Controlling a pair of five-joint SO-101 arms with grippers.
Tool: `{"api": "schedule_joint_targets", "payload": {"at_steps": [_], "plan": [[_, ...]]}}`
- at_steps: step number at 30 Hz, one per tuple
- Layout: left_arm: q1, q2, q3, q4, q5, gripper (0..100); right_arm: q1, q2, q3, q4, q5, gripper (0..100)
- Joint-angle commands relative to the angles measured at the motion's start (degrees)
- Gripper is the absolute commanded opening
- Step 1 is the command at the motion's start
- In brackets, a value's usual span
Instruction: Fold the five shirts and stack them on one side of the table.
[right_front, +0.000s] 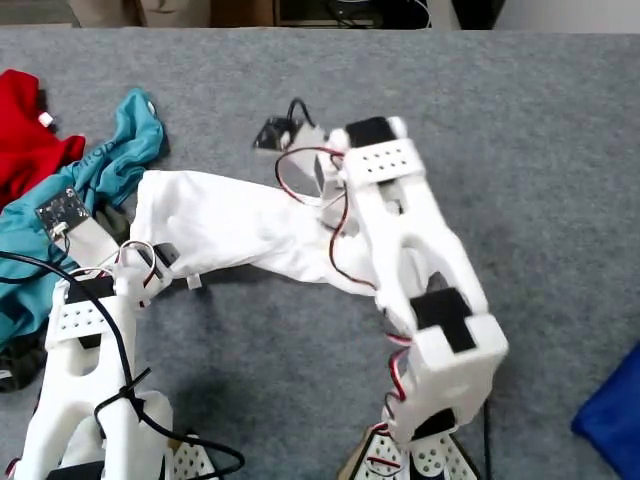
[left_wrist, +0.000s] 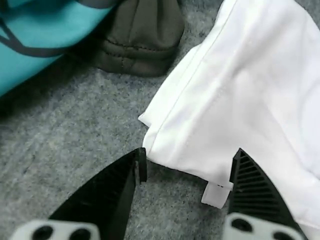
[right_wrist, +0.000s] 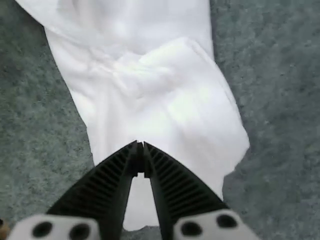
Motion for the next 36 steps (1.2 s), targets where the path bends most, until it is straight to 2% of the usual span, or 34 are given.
{"api": "schedule_joint_targets", "payload": {"at_steps": [1, 5, 9, 14, 18, 25, 31, 36], "plan": [[0.4, -0.7, -0.2, -0.4, 0.2, 28, 1.8, -7.4, -4.1, 4.1, -4.0, 0.9], [0.7, -0.7, 1.6, -4.0, 0.4, 28, 7.5, -10.9, -3.6, 7.6, -14.8, 0.9], [0.8, -0.7, 2.1, -6.2, 3.6, 28, 12.4, -10.9, -0.8, 8.2, -24.6, 1.4], [0.8, -0.7, 2.5, -6.8, 4.1, 28, 14.0, -10.9, 7.9, 3.0, -32.8, 14.1], [1.1, -0.7, 2.3, -6.6, 4.1, 28, 15.5, -10.9, 13.0, -1.1, -35.0, 20.9], [2.4, -0.7, 1.1, -4.1, 3.8, 28, 22.5, -10.9, 19.5, -7.4, -38.2, 21.0], [1.9, -0.7, -4.0, 4.0, 3.8, 28, 22.8, -8.1, 26.6, -18.0, -41.0, 21.0], [2.1, -0.7, -5.8, 6.2, 3.8, 28, 22.7, -0.7, 22.3, -18.2, -42.6, 21.0]]}}
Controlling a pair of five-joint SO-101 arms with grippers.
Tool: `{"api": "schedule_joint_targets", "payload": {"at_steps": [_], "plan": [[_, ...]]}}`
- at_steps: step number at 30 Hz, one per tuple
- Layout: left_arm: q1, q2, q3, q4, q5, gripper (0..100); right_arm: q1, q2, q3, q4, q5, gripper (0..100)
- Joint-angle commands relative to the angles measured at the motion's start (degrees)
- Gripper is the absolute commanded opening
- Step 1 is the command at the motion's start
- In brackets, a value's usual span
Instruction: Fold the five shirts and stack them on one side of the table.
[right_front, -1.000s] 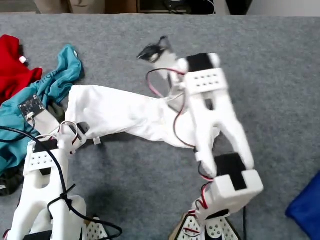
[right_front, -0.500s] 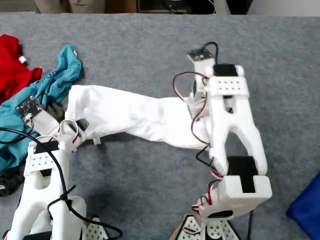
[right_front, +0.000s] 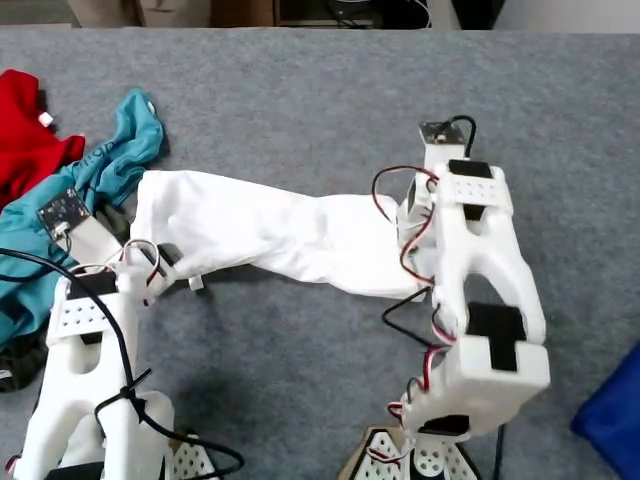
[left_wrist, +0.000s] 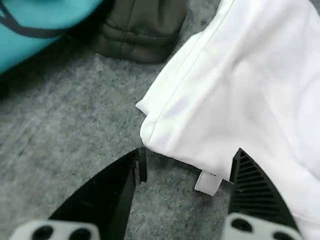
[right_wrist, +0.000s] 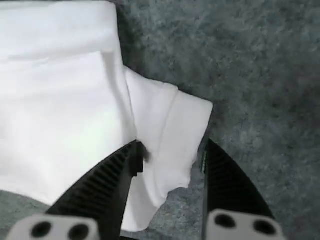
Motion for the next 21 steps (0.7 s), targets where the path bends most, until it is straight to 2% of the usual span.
{"api": "schedule_joint_targets", "payload": {"at_steps": [1, 7, 12, 18, 21], "plan": [[0.5, -0.7, -3.4, 1.0, 0.1, 28, 0.8, 4.0, -4.5, 0.7, -0.7, 21.0], [0.4, -0.7, -3.3, 1.1, 0.1, 28, -0.5, 11.3, -12.3, 6.8, -0.7, 21.0], [0.3, -0.7, -3.4, 1.1, 0.1, 28, -1.0, 15.6, -15.7, 6.9, -0.7, 20.3], [0.2, -0.7, -3.6, 1.1, -2.8, 28, -0.7, 19.6, -20.5, 9.1, -0.7, 0.5], [0.2, -1.2, -3.6, 1.1, -2.9, 28, -0.5, 19.9, -21.2, 9.1, -0.2, 0.6]]}}
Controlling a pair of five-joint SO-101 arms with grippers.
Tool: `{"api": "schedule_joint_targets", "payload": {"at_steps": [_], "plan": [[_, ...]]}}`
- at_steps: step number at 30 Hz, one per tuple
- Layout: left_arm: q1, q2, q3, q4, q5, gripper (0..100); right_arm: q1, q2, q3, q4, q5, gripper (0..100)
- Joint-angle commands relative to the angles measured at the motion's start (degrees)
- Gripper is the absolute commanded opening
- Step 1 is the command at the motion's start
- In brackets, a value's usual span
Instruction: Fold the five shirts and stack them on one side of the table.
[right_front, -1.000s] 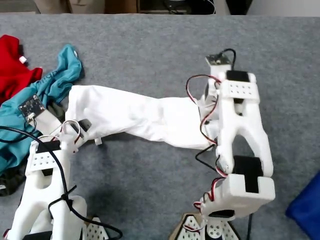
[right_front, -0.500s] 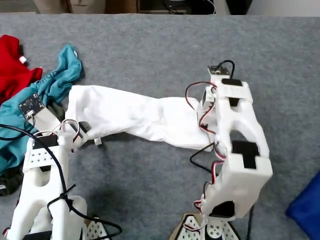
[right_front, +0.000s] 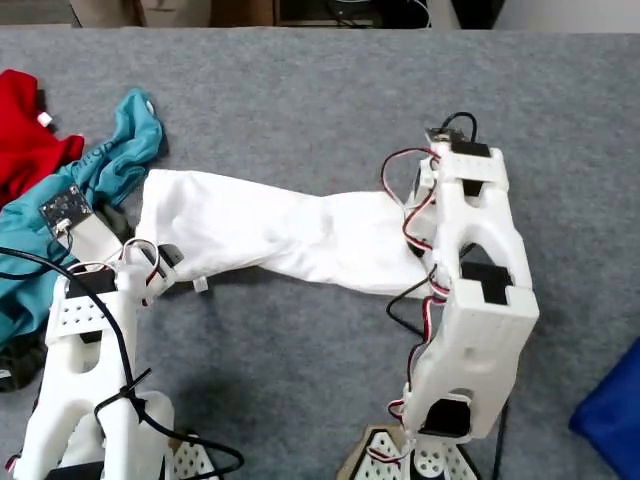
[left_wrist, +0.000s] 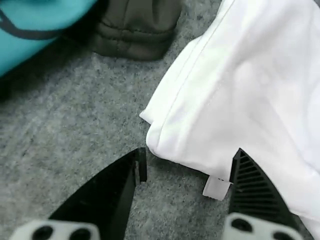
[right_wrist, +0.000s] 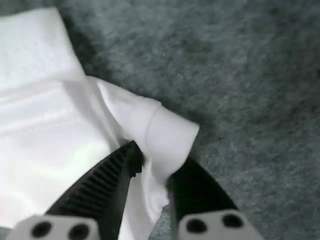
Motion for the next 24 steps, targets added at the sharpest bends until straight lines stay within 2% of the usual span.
{"api": "schedule_joint_targets", "payload": {"at_steps": [1, 6, 12, 18, 24], "plan": [[0.2, -1.2, -3.3, 0.3, -0.5, 28, -1.0, 0.6, -1.7, 0.0, 0.3, 0.5], [0.2, -1.2, -5.2, 2.0, -0.5, 28, 1.7, 0.4, -4.8, 0.7, 0.4, 0.5], [0.2, -1.2, -10.5, 6.9, -1.8, 28, 2.7, 0.5, -11.4, 4.8, 4.4, 0.5], [0.2, -1.2, -11.3, 7.1, -2.9, 28, 2.9, 0.7, -17.3, 4.9, 7.3, 0.5], [0.2, -1.2, -11.3, 6.9, -5.3, 28, 8.0, 0.8, -21.1, 4.0, 7.5, 0.5]]}}
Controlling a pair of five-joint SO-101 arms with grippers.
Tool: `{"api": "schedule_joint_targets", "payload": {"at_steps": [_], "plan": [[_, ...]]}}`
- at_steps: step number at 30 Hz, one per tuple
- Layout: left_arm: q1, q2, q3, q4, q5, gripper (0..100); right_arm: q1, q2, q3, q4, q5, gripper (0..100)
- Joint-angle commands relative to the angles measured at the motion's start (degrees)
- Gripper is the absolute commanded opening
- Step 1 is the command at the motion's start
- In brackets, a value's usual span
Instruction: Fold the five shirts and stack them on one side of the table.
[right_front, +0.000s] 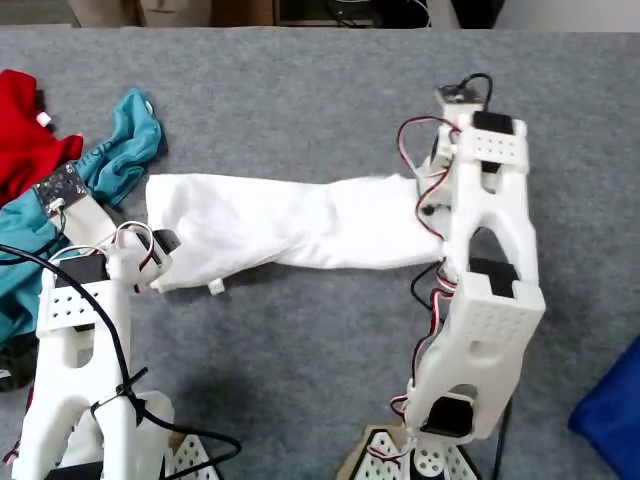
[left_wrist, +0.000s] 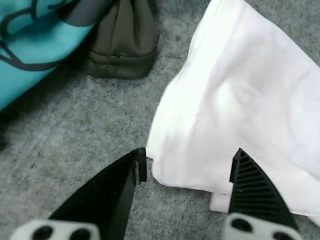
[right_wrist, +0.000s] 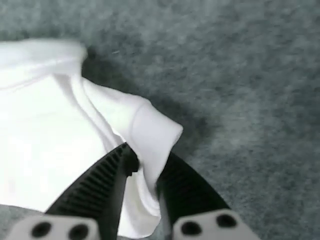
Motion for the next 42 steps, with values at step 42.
{"api": "schedule_joint_targets", "payload": {"at_steps": [42], "plan": [[6.8, 52.1, -39.9, -1.1, -1.5, 27, 11.8, 2.3, -47.4, 13.6, -8.3, 22.8]]}}
